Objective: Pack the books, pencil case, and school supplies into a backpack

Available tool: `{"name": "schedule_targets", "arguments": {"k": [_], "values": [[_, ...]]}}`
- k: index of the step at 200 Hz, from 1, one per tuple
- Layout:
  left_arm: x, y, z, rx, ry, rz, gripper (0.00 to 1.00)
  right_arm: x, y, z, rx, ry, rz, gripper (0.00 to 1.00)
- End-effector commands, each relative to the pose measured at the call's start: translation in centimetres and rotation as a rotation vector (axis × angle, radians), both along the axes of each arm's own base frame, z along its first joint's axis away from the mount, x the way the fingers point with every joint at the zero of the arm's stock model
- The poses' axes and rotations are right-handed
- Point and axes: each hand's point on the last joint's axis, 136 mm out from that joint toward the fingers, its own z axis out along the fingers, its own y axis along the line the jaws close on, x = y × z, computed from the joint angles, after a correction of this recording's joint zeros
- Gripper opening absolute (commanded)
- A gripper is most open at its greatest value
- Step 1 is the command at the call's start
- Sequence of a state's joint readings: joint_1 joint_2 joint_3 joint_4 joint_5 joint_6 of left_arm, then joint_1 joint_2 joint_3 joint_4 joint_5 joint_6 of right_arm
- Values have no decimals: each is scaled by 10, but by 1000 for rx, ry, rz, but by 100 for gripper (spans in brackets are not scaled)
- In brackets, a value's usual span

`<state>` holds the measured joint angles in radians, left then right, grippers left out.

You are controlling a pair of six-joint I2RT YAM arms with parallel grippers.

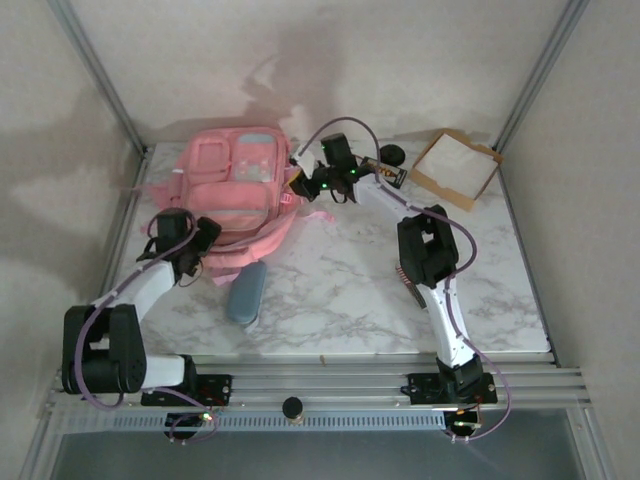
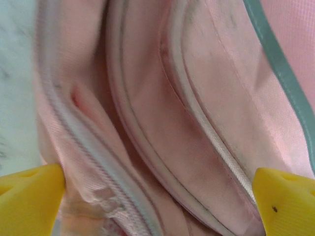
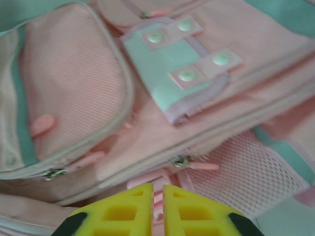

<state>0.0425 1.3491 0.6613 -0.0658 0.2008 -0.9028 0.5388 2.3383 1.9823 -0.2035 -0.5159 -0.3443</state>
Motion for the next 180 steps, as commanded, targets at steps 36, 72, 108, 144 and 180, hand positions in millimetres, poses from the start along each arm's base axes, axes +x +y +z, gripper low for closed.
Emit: {"name": "schedule_targets", "arguments": {"k": [36,72,108,144,180], "values": [[-1,-29,-33,-212,13,104,81,33,-26,-16,85,195,-280,40],[-7,-13,-24,-113,3,125,48,51,-38,-34,269,491,-483,63],[-5,-14,-22,-101,14,110,26,64,-27,-53,347,627,-529,62],[-3,-10,-15,-75,3,106,11,80,-15,-63,377,668,-529,58],[-2,-10,-5,-56,-20,86,0,80,-2,-66,423,689,-479,35]]}}
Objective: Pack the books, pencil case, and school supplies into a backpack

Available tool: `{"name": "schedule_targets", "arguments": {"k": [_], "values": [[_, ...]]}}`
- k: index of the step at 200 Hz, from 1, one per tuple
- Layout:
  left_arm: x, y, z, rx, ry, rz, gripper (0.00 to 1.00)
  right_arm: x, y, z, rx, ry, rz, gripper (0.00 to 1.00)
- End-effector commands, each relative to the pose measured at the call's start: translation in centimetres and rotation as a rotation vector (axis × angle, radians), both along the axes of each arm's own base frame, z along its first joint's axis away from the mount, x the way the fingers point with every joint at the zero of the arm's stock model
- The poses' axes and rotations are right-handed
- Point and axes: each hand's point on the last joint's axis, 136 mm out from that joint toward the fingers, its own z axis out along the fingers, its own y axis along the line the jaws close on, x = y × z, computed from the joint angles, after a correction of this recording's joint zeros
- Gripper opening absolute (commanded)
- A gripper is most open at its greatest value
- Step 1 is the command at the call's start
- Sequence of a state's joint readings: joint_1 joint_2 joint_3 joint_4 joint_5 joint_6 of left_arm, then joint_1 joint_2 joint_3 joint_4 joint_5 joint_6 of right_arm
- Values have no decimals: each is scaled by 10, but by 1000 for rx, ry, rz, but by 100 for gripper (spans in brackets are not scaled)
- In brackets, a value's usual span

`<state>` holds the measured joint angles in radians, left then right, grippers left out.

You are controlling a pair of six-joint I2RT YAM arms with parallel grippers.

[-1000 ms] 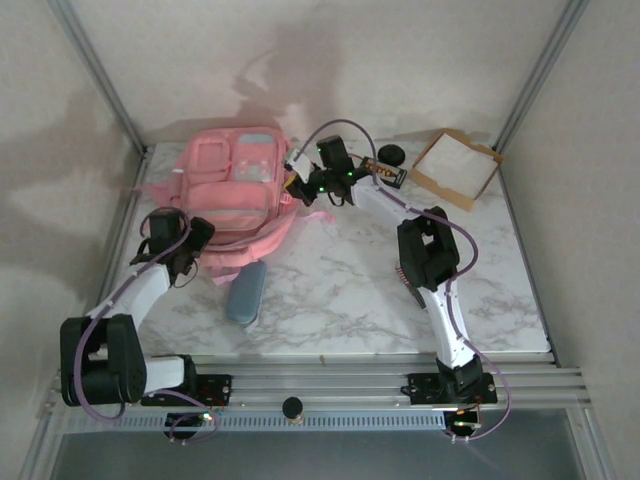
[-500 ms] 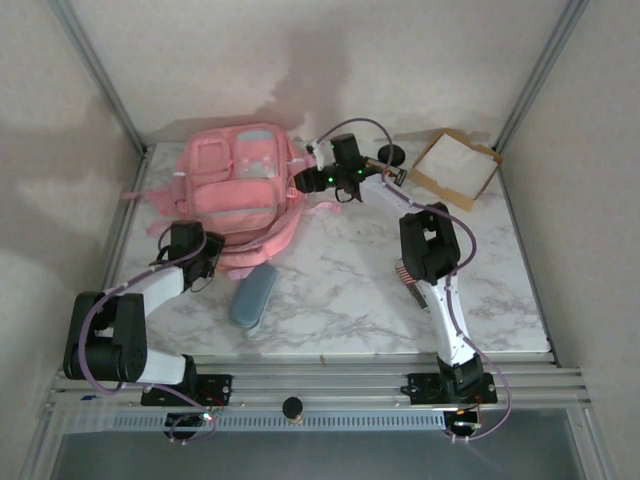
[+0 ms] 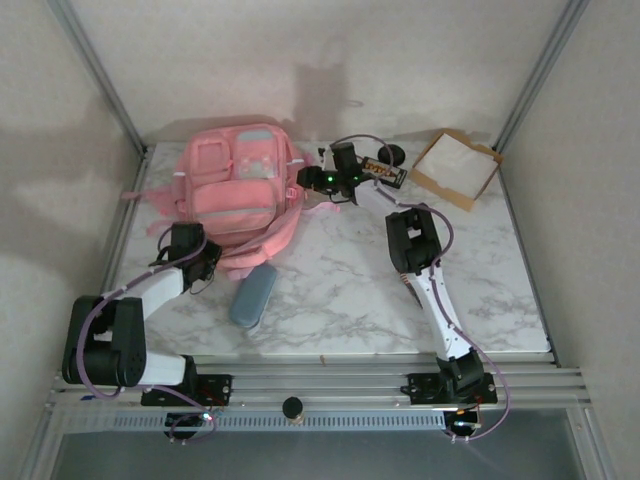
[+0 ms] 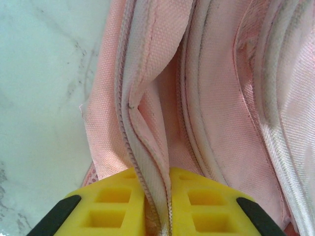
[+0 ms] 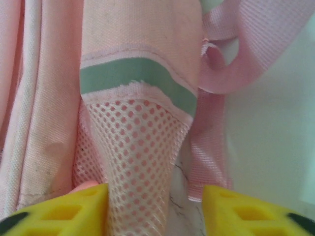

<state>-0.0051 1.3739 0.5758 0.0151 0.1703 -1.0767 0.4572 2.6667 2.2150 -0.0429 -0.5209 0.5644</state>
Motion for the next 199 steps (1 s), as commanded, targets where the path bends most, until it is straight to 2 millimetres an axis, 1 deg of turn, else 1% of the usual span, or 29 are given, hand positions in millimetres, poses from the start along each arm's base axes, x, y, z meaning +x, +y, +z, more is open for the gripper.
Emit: {"name": "schedule_targets", "arguments": {"k": [1,17,32,38,54,63,70,71,73,82,86,90,95,100,102,107,109,112,124,136,138,141,149,162,167,170,178,185,199], "values": [[10,2,23,39,-57,-17,0,0,15,16,70,-2,19,34],[14,3,34,59,-72,-28,0,-1,17,31,85,-32,25,15],[19,3,49,74,-99,-44,0,-2,18,52,103,-67,36,6],[21,4,56,81,-111,-45,0,-4,17,63,113,-84,40,0],[28,3,79,97,-162,-65,0,-12,14,96,151,-135,43,0],[30,4,92,115,-179,-75,0,-18,9,115,159,-168,32,0],[30,7,98,129,-178,-80,0,-24,5,129,165,-198,23,0],[29,7,99,131,-178,-80,0,-25,4,129,163,-199,21,0],[29,8,100,135,-177,-81,0,-27,3,136,167,-212,19,0],[27,12,107,149,-188,-79,0,-36,-4,147,168,-228,5,0],[25,14,109,154,-190,-78,0,-40,-8,147,163,-223,-2,0],[23,16,110,158,-191,-74,0,-44,-10,153,168,-230,-3,0],[21,19,112,162,-192,-69,0,-51,-13,156,165,-232,-6,0],[20,22,114,166,-195,-68,0,-57,-17,152,153,-222,-17,0],[19,23,115,168,-196,-70,0,-60,-19,156,153,-226,-22,0],[18,25,116,174,-199,-75,0,-68,-24,154,144,-222,-36,0],[17,26,116,177,-199,-77,0,-71,-25,150,138,-216,-40,0],[17,27,116,180,-199,-81,0,-76,-28,154,138,-221,-48,0],[13,35,112,196,-173,-89,0,-99,-32,152,143,-213,-60,0],[8,43,104,216,-144,-85,0,-127,-30,136,127,-169,-60,0],[7,43,103,218,-143,-85,0,-132,-30,132,123,-162,-61,0],[6,44,101,217,-138,-86,0,-137,-30,133,125,-163,-65,0],[2,45,95,209,-130,-89,0,-155,-30,122,116,-148,-72,0],[-1,44,84,196,-121,-94,0,-175,-31,104,81,-135,-81,0],[-3,45,79,196,-111,-94,0,-180,-32,98,68,-127,-78,11],[-3,45,75,195,-104,-94,0,-183,-32,95,62,-122,-73,15],[-4,46,69,189,-87,-95,0,-188,-36,90,40,-120,-61,20],[-5,49,66,197,-74,-89,0,-190,-40,90,3,-141,-57,24],[-7,54,70,220,-83,-71,0,-193,-49,94,-89,-208,-35,41]]}}
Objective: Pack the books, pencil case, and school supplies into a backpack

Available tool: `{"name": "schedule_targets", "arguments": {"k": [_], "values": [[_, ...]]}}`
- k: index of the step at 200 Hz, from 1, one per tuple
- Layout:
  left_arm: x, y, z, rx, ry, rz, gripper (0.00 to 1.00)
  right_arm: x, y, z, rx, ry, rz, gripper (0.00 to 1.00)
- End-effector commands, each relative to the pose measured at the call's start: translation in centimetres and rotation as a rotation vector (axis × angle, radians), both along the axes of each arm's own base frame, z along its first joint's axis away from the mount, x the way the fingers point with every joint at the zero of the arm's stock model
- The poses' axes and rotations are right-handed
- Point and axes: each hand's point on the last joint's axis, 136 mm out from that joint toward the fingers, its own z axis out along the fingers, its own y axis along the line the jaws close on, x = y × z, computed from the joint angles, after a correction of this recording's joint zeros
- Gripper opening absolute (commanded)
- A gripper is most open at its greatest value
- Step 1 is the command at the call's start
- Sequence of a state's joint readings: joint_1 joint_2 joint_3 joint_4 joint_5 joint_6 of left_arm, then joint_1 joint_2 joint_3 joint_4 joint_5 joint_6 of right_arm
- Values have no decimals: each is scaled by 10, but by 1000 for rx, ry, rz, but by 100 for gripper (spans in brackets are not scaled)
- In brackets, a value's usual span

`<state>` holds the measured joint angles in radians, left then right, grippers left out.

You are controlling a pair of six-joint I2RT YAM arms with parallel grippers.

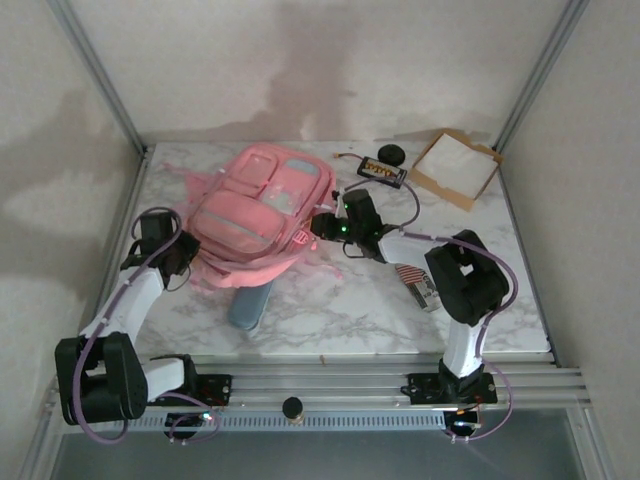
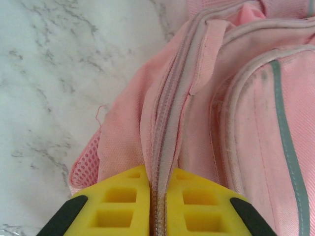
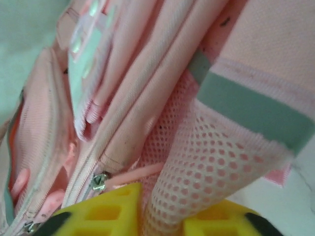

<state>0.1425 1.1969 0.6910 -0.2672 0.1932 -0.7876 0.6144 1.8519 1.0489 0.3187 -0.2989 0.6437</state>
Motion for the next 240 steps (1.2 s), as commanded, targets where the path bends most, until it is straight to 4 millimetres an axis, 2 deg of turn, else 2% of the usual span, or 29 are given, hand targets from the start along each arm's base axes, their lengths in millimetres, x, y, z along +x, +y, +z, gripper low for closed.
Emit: {"name": "schedule_targets", "arguments": {"k": [1,9,16,36,61,76,90,104,119,139,151,159,175,185,216,240], "values": [[8,10,15,46,-72,10,0,1,-3,50,-38,-201,44,42],[9,9,19,47,-91,6,0,1,-2,53,-84,-236,98,47],[10,8,21,41,-100,1,0,1,-1,48,-145,-248,149,49],[11,6,22,31,-94,-11,0,1,1,41,-229,-286,275,48],[12,3,25,22,-103,-21,0,-9,12,48,-224,-354,480,48],[13,2,25,12,-107,-21,0,-15,17,45,-237,-308,584,47],[12,3,26,20,-99,-24,0,-8,6,46,-279,-280,549,42],[12,2,26,20,-102,-27,0,-2,-4,53,-279,-283,495,44],[13,2,28,18,-107,-24,0,7,-15,55,-359,-287,449,46],[14,1,29,10,-110,-31,0,10,-24,78,-372,-310,432,47],[13,1,30,15,-107,-32,0,7,-19,85,-350,-334,452,48],[13,2,29,13,-109,-26,0,8,-15,78,-351,-332,470,48],[14,0,29,-1,-121,-26,0,14,-8,49,-375,-302,522,48],[15,-1,29,-5,-121,-28,0,18,-3,39,-381,-297,553,49],[16,0,32,5,-121,-27,0,25,5,30,-389,-333,614,50],[16,0,31,5,-115,-30,0,18,6,15,-398,-346,691,51]]}}
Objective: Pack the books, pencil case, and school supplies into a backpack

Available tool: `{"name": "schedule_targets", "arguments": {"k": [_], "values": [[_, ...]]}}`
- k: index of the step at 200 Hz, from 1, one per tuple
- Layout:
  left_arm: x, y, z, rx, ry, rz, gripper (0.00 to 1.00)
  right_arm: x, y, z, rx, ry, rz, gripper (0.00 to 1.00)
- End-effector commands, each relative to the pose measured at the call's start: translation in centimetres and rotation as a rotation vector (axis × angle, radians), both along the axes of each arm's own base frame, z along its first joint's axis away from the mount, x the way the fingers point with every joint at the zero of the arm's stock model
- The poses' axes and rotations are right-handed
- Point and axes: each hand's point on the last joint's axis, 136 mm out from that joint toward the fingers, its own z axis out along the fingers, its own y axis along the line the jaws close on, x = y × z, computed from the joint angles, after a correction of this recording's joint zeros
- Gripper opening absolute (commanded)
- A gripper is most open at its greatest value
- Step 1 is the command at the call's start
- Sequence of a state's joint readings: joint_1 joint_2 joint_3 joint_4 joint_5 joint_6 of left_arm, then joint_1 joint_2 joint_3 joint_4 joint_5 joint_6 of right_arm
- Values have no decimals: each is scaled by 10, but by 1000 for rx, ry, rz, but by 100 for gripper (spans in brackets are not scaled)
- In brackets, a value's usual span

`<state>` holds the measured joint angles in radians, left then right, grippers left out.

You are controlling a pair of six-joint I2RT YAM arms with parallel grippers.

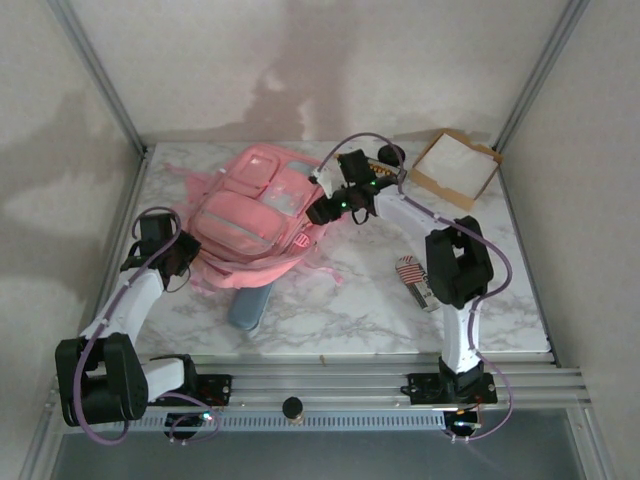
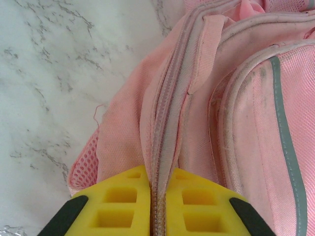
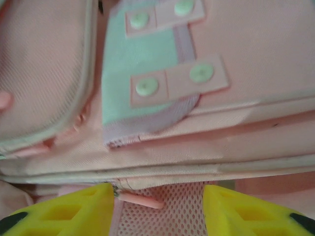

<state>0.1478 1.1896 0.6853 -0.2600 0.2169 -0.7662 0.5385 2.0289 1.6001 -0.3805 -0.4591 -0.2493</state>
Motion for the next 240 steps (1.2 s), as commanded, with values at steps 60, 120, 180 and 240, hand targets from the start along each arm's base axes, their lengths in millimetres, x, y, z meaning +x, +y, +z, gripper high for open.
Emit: {"name": "schedule_targets", "arguments": {"k": [60,120,180,240], "values": [[17,2,28,8,-96,-7,0,-28,13,-37,-26,0,247,53],[19,0,29,2,-99,-9,0,-22,22,-52,-43,-65,265,49],[22,-7,33,-13,-113,-15,0,-31,27,-57,-37,-54,285,22],[28,-10,53,-35,-166,-9,0,-48,25,-25,37,-36,262,2]]}}
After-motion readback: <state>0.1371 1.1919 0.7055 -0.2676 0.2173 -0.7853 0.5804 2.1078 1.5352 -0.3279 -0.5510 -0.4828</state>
